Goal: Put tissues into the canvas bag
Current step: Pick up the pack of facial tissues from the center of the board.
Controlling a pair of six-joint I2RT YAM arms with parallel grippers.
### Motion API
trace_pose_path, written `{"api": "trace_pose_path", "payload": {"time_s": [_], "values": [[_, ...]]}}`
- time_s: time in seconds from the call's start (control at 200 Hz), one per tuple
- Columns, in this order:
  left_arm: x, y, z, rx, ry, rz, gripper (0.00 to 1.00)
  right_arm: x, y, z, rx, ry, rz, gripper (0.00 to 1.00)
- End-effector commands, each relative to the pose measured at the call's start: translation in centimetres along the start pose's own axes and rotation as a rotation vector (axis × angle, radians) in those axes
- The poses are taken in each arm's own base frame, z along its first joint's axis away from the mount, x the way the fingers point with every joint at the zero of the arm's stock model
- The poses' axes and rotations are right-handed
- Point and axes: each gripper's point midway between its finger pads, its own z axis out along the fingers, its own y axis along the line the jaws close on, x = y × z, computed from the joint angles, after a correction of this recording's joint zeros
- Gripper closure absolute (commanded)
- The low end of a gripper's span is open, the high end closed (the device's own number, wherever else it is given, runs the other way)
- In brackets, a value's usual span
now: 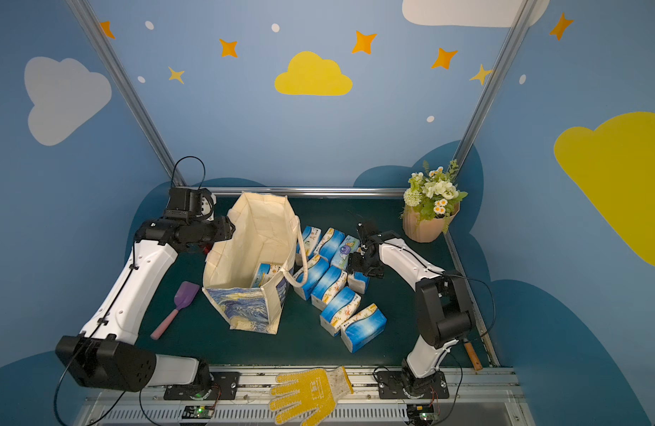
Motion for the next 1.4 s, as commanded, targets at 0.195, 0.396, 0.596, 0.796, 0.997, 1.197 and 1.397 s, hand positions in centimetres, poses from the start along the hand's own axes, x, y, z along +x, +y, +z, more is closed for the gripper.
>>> {"api": "trace_pose_path", "payload": {"time_s": [0.195,0.396,0.596,0.796,0.997,1.197,1.397], "values": [[-0.3,0.2,-0.4,0.000,-0.009,-0.013,0.86,-1.0,-1.4,1.2,0.102,0.016,-0.006,0.19],[-0.2,0.2,-0.2,0.001,0.002,-0.015,0.93,-1.0,-2.3,1.1,0.149,0.008,-0.001,0.31],[-0.2,0.1,-0.3,0.006,-0.005,-0.015,0.95,-0.9,-2.5,0.1,0.150,-0.018,-0.001,0.39],[0.0,0.0,-0.2,0.011,0.003,-0.014,0.96,-1.3,-2.4,-2.0,0.144,-0.072,-0.002,0.55],[-0.1,0.0,-0.2,0.012,0.004,-0.012,0.96,-2.3,-1.8,-7.1,0.125,-0.186,-0.029,0.58],[0.0,0.0,-0.1,0.013,0.006,-0.013,0.96,-4.4,2.7,-17.1,-0.001,-0.417,-0.187,0.56],[-0.3,-0.1,-0.3,0.015,-0.007,-0.016,0.96,-4.3,10.8,-26.1,-0.271,-0.616,-0.353,0.56]]}}
